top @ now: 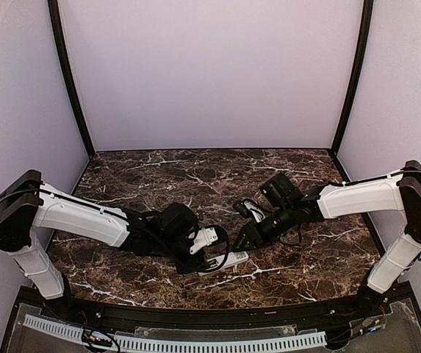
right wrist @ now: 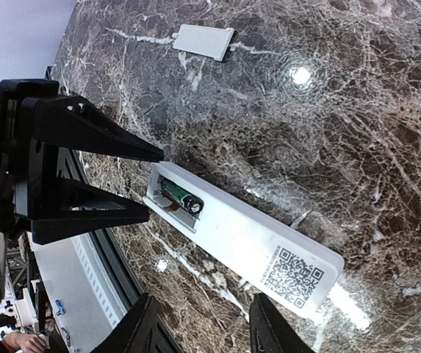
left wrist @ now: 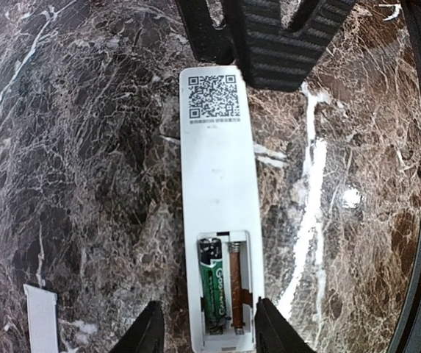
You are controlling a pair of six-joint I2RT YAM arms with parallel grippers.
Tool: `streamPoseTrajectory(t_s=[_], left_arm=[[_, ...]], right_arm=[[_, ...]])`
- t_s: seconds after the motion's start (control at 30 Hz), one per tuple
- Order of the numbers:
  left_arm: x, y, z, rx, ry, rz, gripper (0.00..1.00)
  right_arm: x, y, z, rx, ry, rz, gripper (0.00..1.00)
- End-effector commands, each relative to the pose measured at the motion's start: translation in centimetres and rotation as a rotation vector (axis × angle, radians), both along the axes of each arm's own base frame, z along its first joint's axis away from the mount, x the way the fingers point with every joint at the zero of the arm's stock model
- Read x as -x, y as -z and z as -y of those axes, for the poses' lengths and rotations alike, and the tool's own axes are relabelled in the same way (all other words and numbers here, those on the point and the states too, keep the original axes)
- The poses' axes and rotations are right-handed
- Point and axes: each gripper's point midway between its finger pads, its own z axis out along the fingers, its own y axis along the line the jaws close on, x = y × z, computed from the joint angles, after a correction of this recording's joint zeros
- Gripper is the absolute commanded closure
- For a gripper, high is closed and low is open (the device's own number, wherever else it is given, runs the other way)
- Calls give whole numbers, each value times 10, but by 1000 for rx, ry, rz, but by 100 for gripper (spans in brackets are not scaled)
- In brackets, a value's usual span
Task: Load the batteries into the remote control
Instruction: Load the battery into the battery compartment.
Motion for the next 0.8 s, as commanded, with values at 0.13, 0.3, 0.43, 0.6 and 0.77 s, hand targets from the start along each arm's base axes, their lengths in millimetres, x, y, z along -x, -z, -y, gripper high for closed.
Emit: streamPoseTrajectory(t_s=[0.13,0.3,0.43,0.6,0.77], left_arm=[[-3,11,1,-35,27,-18,59],[-6,14,-1,-37,15,-18,60],[-6,16,-2,-40,9,-19,63],[-8,18,-4,-50,10,-12,67],[-9,19,-5,-60,10,-4,70]], right_arm=[[0,-3,-3,-32,-8,0,59],[1,0,-2,-30,-12,-4,59],[2,2,-2,-26,-12,-10,59],[2,4,-2,-24,-15,-11,59],[2,6,-3,-21,-18,-16,59]])
